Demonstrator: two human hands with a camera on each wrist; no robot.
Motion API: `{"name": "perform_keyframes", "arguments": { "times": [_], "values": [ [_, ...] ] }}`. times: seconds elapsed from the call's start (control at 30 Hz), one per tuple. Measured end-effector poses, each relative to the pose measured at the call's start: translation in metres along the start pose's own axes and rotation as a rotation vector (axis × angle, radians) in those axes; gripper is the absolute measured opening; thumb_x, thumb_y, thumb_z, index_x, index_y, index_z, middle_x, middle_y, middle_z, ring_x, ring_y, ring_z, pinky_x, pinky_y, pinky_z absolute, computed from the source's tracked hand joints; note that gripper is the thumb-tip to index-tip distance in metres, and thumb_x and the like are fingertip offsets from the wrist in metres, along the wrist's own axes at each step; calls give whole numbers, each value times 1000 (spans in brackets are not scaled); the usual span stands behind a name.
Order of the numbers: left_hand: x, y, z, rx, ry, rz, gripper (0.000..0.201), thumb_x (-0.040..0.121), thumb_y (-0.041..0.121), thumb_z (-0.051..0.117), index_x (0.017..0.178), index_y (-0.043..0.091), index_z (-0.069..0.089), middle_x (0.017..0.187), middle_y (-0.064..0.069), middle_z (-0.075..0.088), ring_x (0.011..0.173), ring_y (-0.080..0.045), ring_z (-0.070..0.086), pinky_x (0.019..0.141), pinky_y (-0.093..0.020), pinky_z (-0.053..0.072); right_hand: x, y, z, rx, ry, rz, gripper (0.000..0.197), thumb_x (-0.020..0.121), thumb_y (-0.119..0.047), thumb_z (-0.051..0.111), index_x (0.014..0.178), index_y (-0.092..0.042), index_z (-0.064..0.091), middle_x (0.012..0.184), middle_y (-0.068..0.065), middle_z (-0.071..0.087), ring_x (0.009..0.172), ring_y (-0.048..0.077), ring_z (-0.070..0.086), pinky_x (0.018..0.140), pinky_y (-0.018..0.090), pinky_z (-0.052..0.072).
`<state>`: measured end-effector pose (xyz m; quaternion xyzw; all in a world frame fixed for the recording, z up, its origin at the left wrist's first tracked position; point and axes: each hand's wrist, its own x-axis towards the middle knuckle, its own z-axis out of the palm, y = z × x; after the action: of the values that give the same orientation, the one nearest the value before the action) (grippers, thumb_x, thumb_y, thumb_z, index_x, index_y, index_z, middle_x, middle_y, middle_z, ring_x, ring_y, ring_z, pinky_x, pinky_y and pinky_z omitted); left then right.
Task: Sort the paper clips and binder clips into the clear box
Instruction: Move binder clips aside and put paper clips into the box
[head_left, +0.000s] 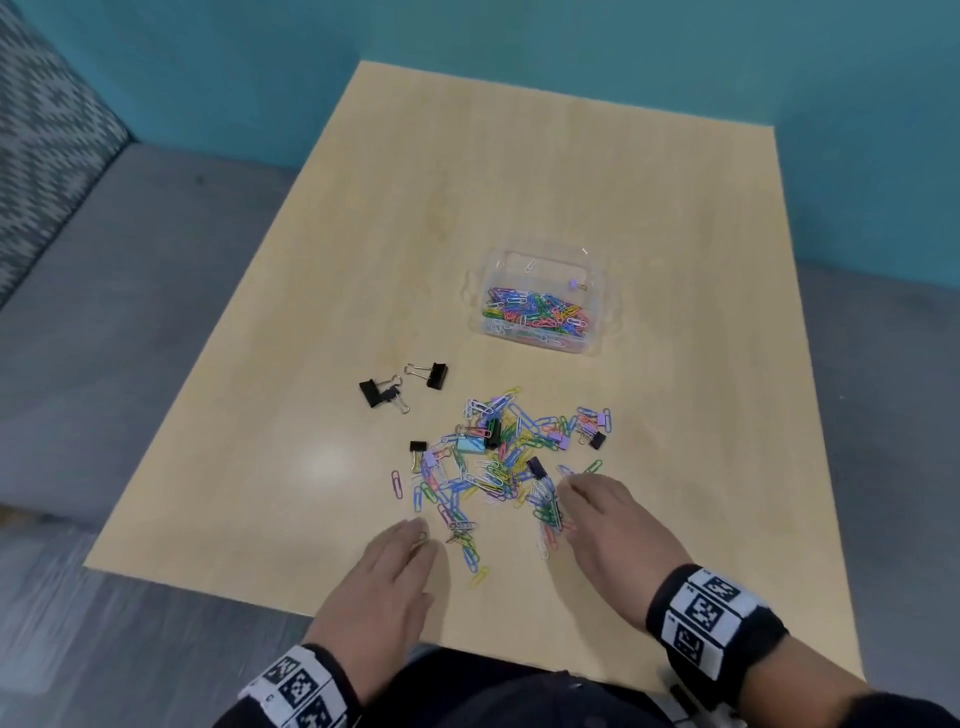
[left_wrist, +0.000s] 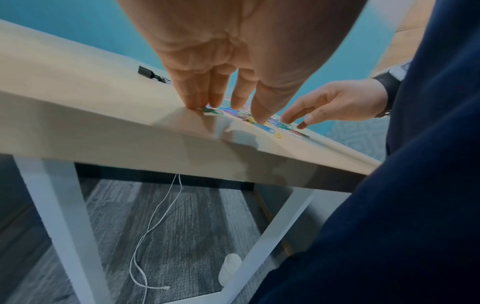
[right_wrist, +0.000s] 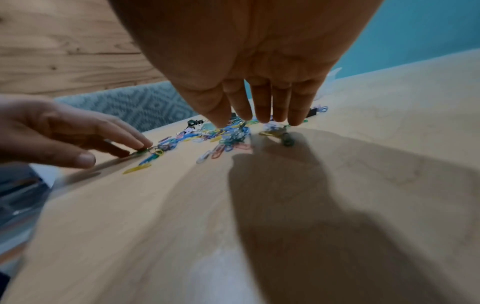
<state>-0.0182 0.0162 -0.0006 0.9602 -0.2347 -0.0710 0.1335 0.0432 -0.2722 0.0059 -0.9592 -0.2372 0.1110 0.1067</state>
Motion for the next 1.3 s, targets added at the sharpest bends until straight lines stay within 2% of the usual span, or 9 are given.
{"name": "perform_keyframes", "arguments": {
  "times": [0.2, 0.33, 0.43, 0.63, 0.77, 0.9, 1.1, 1.2, 1.3],
  "values": [
    [16, -13, 9, -33, 20, -326, 62, 82, 43, 44, 130, 4, 50, 138, -21, 43, 125, -37, 40, 106, -41, 28, -5, 1, 4, 14, -30, 191, 52, 73, -21, 70, 123, -14, 54, 117, 6, 57, 94, 30, 54, 71, 38, 53],
    [25, -7, 12, -75, -40, -195, 58, 83, 41, 45, 128, 6, 53, 137, -14, 48, 123, -32, 45, 100, -44, 41, -1, -18, 8, -23, -69, 83, 50, 73, -22, 66, 120, -15, 53, 115, 4, 55, 89, 28, 53, 65, 37, 52],
    [15, -3, 10, -112, -21, -80, 49, 84, 34, 47, 125, 8, 56, 132, -12, 51, 118, -30, 48, 98, -39, 38, -6, -20, 9, 33, -88, 64, 46, 77, -21, 62, 122, -17, 51, 114, 2, 53, 91, 26, 50, 71, 36, 52],
    [9, 0, 18, -124, 27, -151, 44, 80, 29, 56, 120, 11, 57, 122, -12, 53, 105, -28, 46, 92, -34, 39, -13, -22, 9, 111, -80, 231, 45, 71, -19, 70, 114, -17, 55, 103, 1, 51, 84, 25, 50, 68, 34, 52],
    [28, 12, 20, -161, 6, -42, 61, 68, 22, 77, 123, 16, 52, 126, -9, 53, 106, -25, 45, 87, -33, 49, 2, -37, 12, 163, -150, 51, 49, 80, -20, 59, 127, -17, 47, 117, 1, 48, 98, 24, 47, 82, 32, 49],
    [36, 10, 13, -148, -22, -81, 71, 63, 28, 79, 127, 16, 51, 135, -11, 47, 111, -28, 42, 92, -36, 47, 4, -36, 6, 202, -185, 138, 53, 83, -24, 58, 133, -23, 38, 124, 0, 41, 104, 25, 46, 79, 33, 49],
    [63, 7, 15, -76, -105, -94, 88, 66, 47, 73, 141, 21, 36, 147, -6, 35, 109, -26, 39, 91, -39, 48, 26, -44, 6, 126, -270, 117, 87, 84, -43, 60, 148, -30, 3, 154, 1, 9, 123, 28, 34, 87, 37, 47],
    [76, 5, 14, -86, -111, -121, 83, 73, 46, 69, 142, 18, 35, 147, -4, 34, 110, -26, 37, 93, -39, 46, 44, -47, 9, 78, -247, 91, 84, 87, -43, 58, 149, -26, 3, 155, 4, 8, 124, 31, 33, 89, 39, 48],
    [84, 4, 13, -79, -82, -125, 69, 77, 37, 67, 138, 14, 42, 139, -6, 42, 109, -28, 41, 94, -39, 45, 56, -48, 13, 26, -252, 38, 75, 88, -34, 60, 148, -17, 18, 151, 10, 21, 115, 34, 41, 82, 41, 52]
  ]
}}
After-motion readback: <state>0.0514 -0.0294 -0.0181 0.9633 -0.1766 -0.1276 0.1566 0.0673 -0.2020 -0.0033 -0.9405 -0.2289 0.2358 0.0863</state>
